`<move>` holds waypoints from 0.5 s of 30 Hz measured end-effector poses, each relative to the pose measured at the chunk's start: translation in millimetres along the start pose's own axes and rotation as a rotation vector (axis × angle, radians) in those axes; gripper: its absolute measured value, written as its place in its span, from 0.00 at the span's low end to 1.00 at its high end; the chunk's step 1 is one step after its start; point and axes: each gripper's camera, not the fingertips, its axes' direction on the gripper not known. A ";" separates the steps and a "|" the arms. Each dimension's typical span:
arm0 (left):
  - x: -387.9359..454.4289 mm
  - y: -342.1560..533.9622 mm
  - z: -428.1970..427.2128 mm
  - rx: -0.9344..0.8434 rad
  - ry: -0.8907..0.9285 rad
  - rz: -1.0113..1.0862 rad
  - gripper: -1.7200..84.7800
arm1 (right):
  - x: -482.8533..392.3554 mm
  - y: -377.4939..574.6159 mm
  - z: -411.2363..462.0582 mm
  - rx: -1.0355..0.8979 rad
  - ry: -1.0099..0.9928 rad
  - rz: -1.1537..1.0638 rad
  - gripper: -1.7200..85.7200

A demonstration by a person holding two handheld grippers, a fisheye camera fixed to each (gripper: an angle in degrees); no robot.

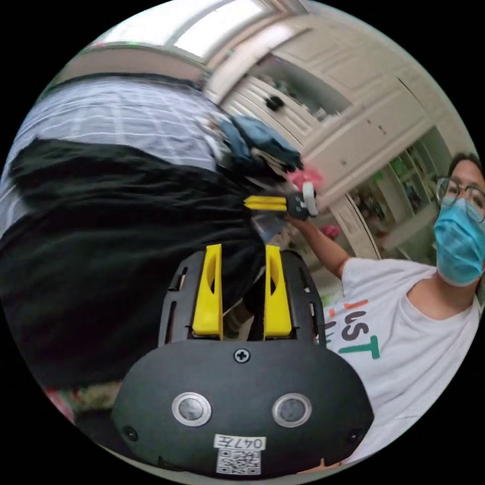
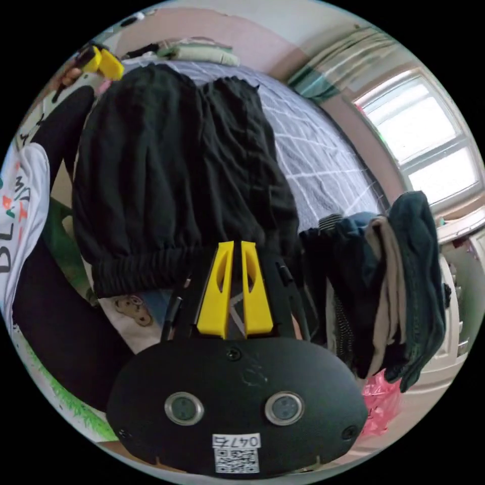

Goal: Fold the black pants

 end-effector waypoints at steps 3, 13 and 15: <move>-20.6 58.4 -101.4 0.146 -0.285 -0.191 0.16 | -12.0 8.5 36.5 -0.117 -0.026 0.024 0.02; -112.6 136.7 -267.8 0.221 -0.817 -0.600 0.18 | -63.1 -10.1 -72.8 0.195 0.085 0.129 0.03; -151.1 128.1 -283.6 0.192 -0.867 -0.691 0.19 | -88.4 -19.3 -86.3 0.222 0.073 0.100 0.04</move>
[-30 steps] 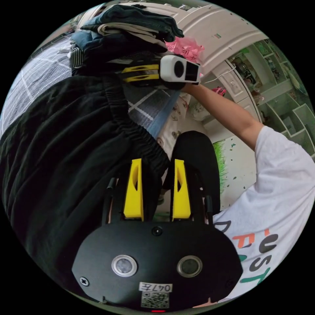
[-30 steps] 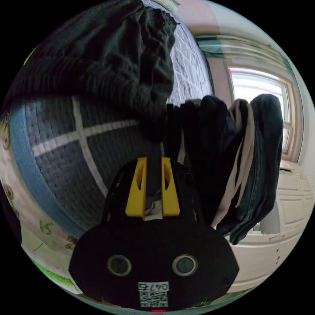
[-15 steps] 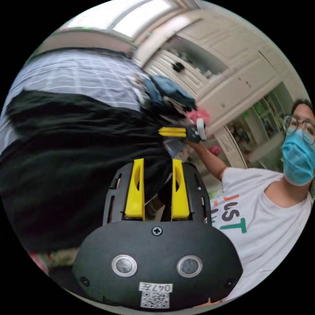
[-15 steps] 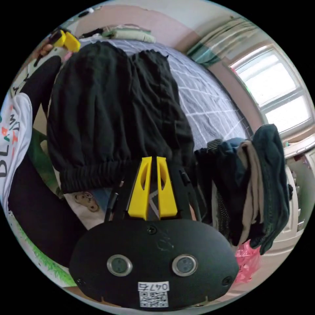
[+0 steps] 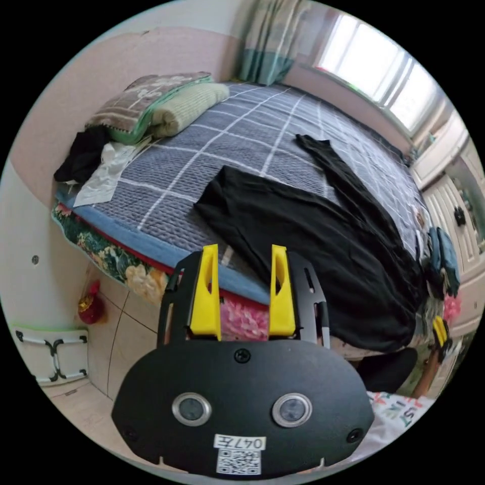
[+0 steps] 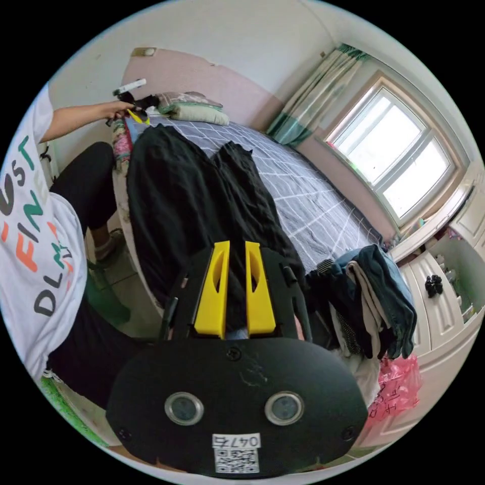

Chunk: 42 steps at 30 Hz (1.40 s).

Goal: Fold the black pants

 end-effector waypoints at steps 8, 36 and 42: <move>-19.9 -31.4 18.9 -0.085 -0.072 -0.092 0.05 | -77.3 -10.6 -18.1 -0.206 0.056 -0.130 0.06; -20.3 -58.2 -149.9 -0.003 -0.014 -0.033 0.01 | -84.2 11.3 41.6 -0.329 -0.082 -0.576 0.02; -19.6 -70.9 -185.8 0.028 -0.002 -0.042 0.01 | -23.0 9.7 6.6 -0.205 -0.291 -0.268 0.02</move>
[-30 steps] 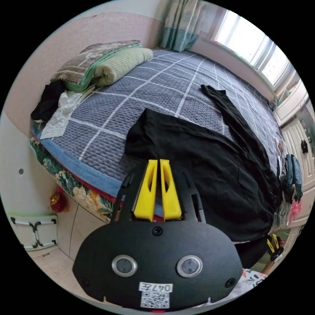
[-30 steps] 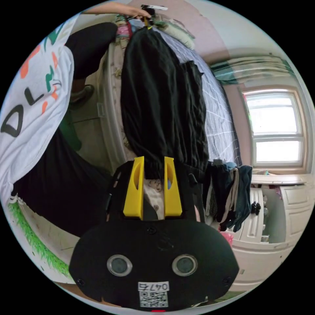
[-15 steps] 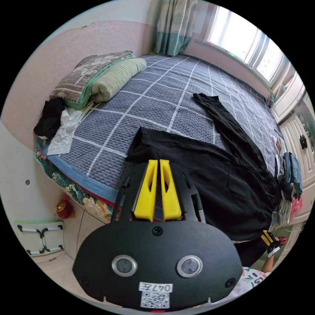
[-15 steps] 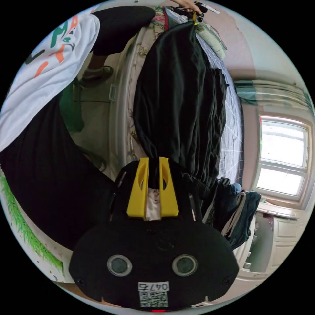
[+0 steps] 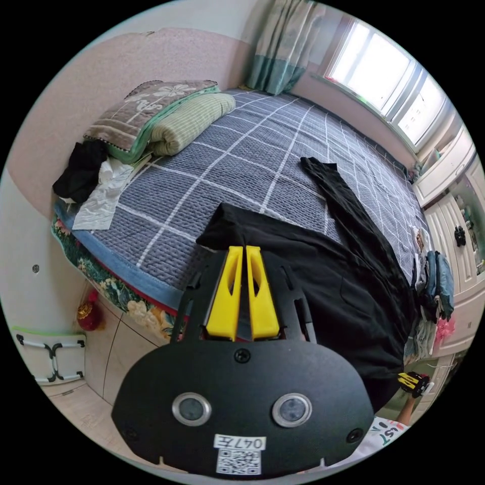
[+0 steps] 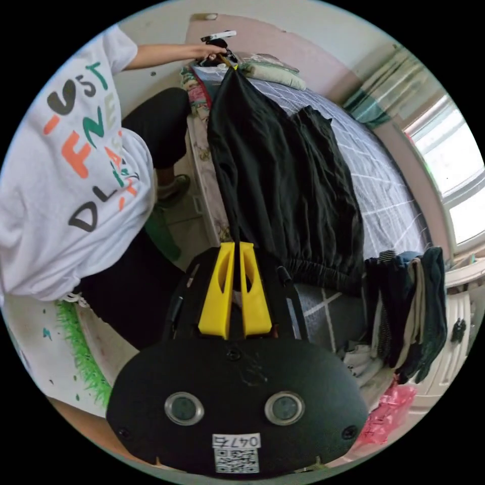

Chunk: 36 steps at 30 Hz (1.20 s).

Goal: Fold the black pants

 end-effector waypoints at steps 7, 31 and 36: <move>8.1 -20.1 -37.9 0.026 0.003 -0.003 0.01 | 19.5 21.4 -4.7 0.019 -0.250 0.048 0.02; 350.2 -330.5 89.8 -0.120 -0.088 0.316 0.17 | 222.1 79.5 70.2 -0.130 0.184 0.715 0.03; 330.2 -364.9 50.3 -0.028 -0.021 0.286 0.22 | 214.0 83.5 75.1 -0.122 0.281 0.729 0.10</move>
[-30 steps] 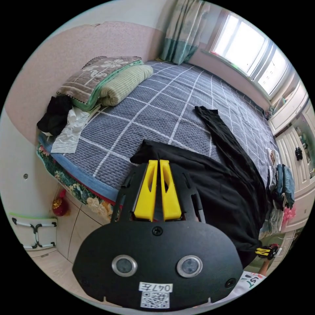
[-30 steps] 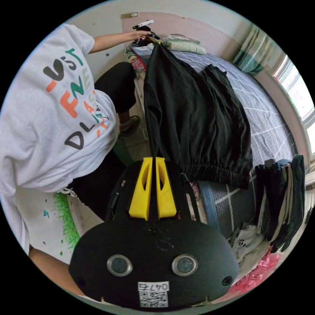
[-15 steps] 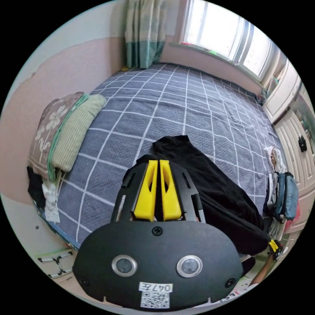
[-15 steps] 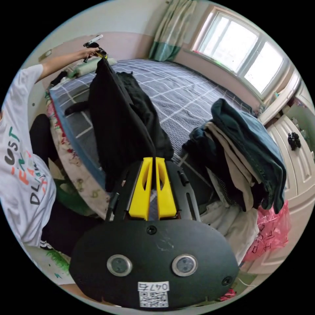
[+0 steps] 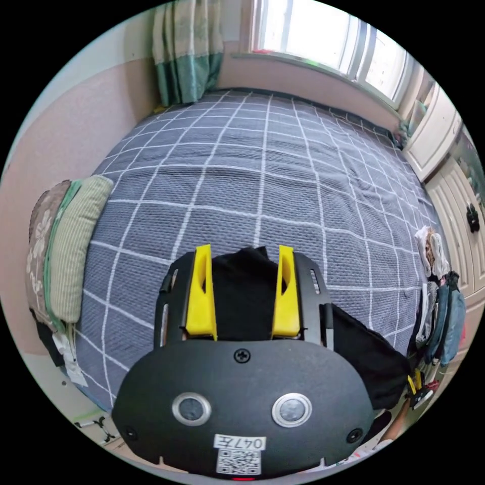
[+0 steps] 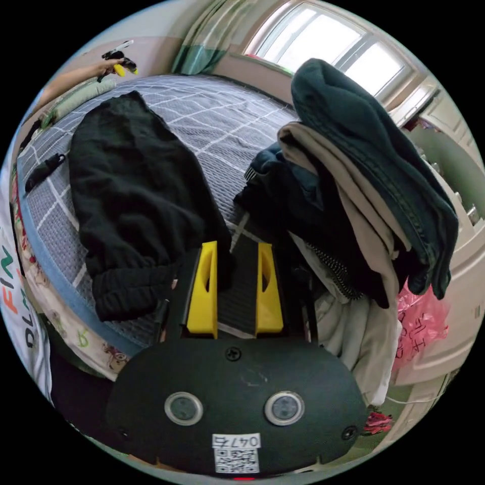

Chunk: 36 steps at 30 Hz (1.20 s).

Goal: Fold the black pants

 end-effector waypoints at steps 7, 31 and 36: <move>-78.2 26.3 12.0 -0.164 0.061 -0.129 0.21 | -8.9 13.9 -34.0 0.146 0.010 0.122 0.07; -15.8 -9.5 91.4 -0.053 0.007 0.001 0.02 | -40.6 -15.0 -67.7 0.106 -0.129 -0.019 0.13; 13.7 -17.0 95.8 -0.055 -0.086 0.107 0.02 | -59.5 -18.9 -81.2 0.056 -0.115 -0.195 0.13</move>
